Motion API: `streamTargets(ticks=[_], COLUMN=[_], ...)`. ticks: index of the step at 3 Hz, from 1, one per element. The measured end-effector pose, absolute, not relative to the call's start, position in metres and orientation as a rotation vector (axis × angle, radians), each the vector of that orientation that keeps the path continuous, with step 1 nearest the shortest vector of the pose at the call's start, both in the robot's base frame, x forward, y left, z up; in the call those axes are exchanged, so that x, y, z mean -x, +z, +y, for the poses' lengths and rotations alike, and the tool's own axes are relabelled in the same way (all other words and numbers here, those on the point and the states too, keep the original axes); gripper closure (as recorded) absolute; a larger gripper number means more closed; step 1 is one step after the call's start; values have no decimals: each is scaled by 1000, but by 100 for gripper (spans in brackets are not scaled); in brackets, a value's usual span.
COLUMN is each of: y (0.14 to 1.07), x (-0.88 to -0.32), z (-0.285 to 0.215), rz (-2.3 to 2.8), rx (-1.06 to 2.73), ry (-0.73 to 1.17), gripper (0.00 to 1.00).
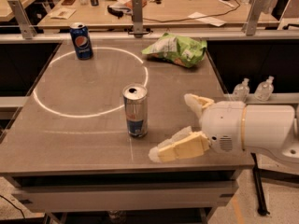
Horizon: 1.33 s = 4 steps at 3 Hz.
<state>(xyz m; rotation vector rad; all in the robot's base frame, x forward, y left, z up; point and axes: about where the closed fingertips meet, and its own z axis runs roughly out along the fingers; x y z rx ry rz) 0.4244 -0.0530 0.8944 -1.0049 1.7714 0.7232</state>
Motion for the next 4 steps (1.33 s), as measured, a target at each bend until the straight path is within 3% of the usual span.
streamTargets(ticks=[4], y=[853], x=[-485], z=[-16], rz=[1658], rx=[1070], ry=[800], gripper=[0])
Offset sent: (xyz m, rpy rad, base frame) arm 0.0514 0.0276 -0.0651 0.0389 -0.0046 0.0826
